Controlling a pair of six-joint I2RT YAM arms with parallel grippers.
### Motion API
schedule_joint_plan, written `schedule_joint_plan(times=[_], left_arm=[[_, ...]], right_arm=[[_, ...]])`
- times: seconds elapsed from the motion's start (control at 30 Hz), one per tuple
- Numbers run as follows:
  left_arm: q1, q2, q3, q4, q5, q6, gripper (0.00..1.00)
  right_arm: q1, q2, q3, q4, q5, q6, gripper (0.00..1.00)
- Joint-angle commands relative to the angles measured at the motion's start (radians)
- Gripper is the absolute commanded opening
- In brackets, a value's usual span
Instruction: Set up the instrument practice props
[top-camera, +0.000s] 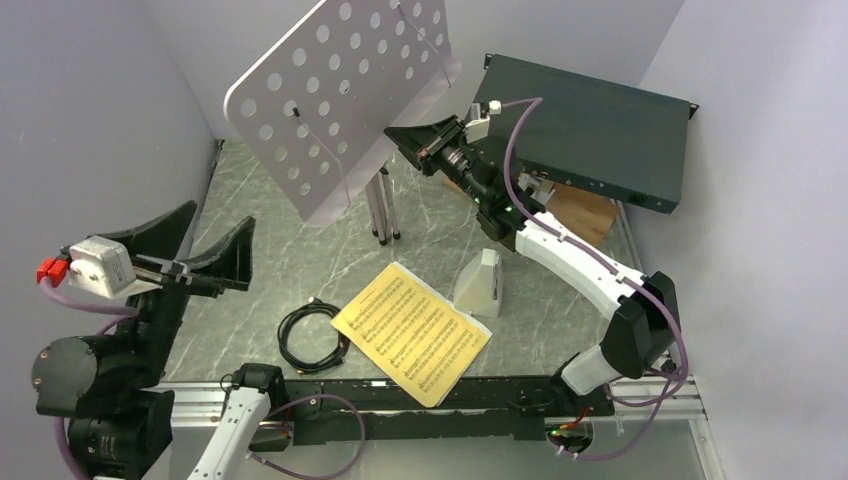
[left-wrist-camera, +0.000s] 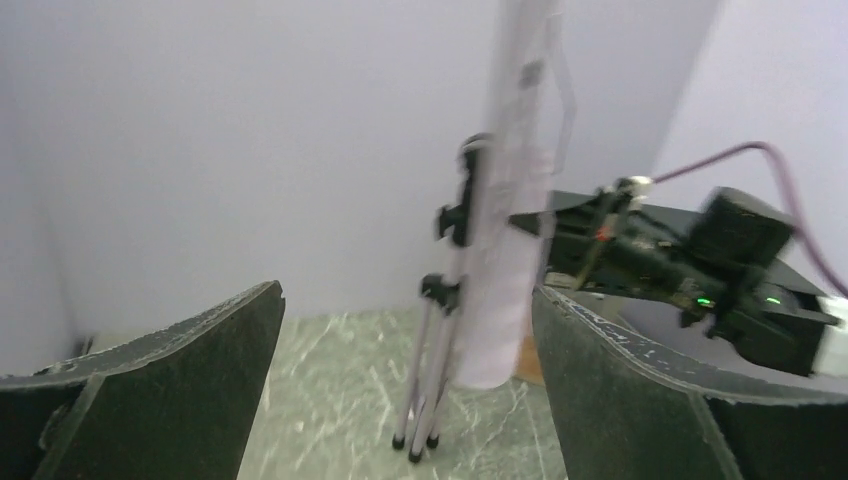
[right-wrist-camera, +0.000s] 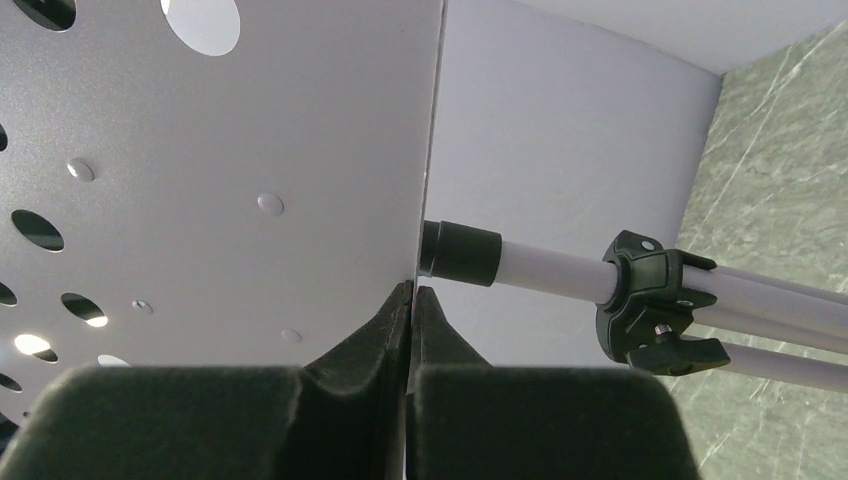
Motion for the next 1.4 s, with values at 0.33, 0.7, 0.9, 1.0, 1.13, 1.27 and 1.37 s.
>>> schedule_joint_plan(times=[0.33, 0.7, 0.9, 1.0, 1.13, 1.27, 1.37], left_arm=[[-0.04, 0.115, -0.519, 0.066, -0.256, -0.269, 0.99], [-0.029, 0.466, -0.789, 0.974, 0.083, 0.017, 0.95], [-0.03, 0.656, -0.835, 1.332, 0.214, 0.033, 0.8], [-0.051, 0.74, -0.808, 1.415, 0.247, 0.037, 0.7], [-0.08, 0.798, -0.777, 1.418, 0.234, 0.079, 0.6], [-0.105, 0.821, -0.763, 1.418, 0.233, 0.095, 0.53], [-0.124, 0.843, -0.749, 1.406, 0.208, 0.127, 0.53]], right_arm=[[-0.104, 0.015, 0.106, -0.009, -0.303, -0.034, 0.0], [-0.124, 0.039, 0.134, 0.013, -0.383, -0.002, 0.0], [-0.125, 0.043, 0.131, 0.03, -0.38, 0.018, 0.0], [-0.126, 0.046, 0.125, 0.035, -0.374, 0.026, 0.0], [-0.126, 0.047, 0.121, 0.04, -0.373, 0.03, 0.0], [-0.127, 0.04, 0.115, 0.039, -0.361, 0.026, 0.0], [-0.126, 0.037, 0.109, 0.045, -0.359, 0.03, 0.0]])
